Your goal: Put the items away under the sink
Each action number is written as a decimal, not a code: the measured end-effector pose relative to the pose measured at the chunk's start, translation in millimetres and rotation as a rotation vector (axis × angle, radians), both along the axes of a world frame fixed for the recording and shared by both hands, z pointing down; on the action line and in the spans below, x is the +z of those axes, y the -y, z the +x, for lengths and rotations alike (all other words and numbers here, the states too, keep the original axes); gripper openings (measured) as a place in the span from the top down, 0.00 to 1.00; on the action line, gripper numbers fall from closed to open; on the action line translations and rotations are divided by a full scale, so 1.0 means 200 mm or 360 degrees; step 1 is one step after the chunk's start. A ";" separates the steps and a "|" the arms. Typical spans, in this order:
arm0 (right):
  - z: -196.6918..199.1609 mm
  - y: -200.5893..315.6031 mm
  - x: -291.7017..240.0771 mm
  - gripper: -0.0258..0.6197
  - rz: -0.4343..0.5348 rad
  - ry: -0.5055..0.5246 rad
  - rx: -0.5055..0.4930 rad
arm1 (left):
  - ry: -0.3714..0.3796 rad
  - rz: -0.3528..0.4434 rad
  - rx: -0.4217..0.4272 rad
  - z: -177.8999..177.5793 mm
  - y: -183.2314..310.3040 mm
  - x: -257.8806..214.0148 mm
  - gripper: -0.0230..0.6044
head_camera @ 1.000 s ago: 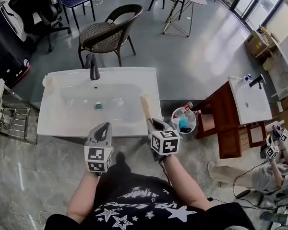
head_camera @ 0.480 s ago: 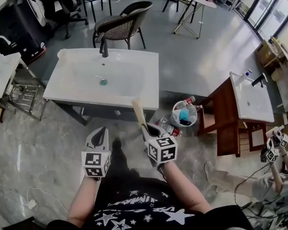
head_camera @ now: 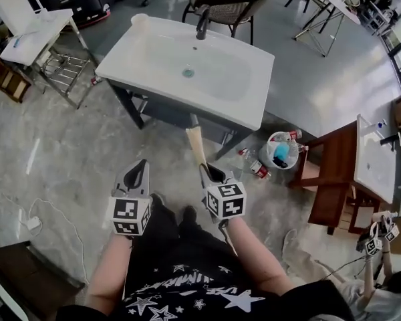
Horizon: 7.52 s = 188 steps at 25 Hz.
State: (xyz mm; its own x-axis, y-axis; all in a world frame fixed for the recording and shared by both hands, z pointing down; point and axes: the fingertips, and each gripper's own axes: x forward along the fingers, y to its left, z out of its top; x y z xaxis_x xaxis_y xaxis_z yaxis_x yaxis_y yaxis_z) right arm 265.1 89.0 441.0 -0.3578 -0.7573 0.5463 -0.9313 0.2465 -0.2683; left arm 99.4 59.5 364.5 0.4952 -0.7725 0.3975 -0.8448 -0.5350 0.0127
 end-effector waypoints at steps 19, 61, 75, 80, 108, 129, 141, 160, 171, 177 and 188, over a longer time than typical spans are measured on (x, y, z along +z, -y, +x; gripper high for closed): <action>-0.48 -0.16 0.47 0.91 -0.0214 -0.0124 0.0294 | -0.0121 -0.0190 0.0047 -0.60 -0.04 0.47 0.95; 0.70 1.27 1.60 0.91 -0.0075 -0.0413 0.0764 | -0.0113 -0.0213 0.0082 0.21 0.84 1.54 0.95; 0.70 1.30 1.60 0.76 -0.0070 -0.0679 0.0629 | -0.0112 -0.0263 0.0089 0.16 0.80 1.57 0.95; 0.68 1.15 1.48 0.76 -0.0016 -0.0667 0.0712 | -0.0136 -0.0319 0.0083 0.10 0.66 1.54 0.95; -0.42 0.11 0.06 0.96 0.0227 -0.0201 0.0511 | -0.0302 -0.0051 0.0161 -0.37 -0.11 0.20 0.95; -0.80 0.40 -0.42 0.96 0.0420 -0.0139 0.0191 | -0.0367 0.0118 -0.0205 -0.99 0.01 -0.25 0.95; -0.75 1.25 -0.52 0.96 0.0469 0.0030 0.0068 | -0.0301 0.0113 -0.0427 -0.99 0.75 -0.29 0.95; -0.62 1.91 -0.47 0.96 0.0428 0.0123 0.0165 | -0.0211 0.0159 -0.0340 -0.86 1.55 -0.31 0.95; -0.75 2.44 -0.51 0.95 0.0545 0.0037 0.0253 | -0.0242 0.0065 -0.0063 -0.94 2.28 -0.19 0.95; -0.88 2.68 -0.44 0.73 0.0485 0.0036 0.0246 | -0.0234 0.0028 0.0098 -0.93 2.60 -0.16 0.95; -0.87 3.02 -0.30 0.29 0.0471 -0.0111 0.0390 | -0.0218 -0.0021 0.0282 -0.92 2.98 -0.08 0.95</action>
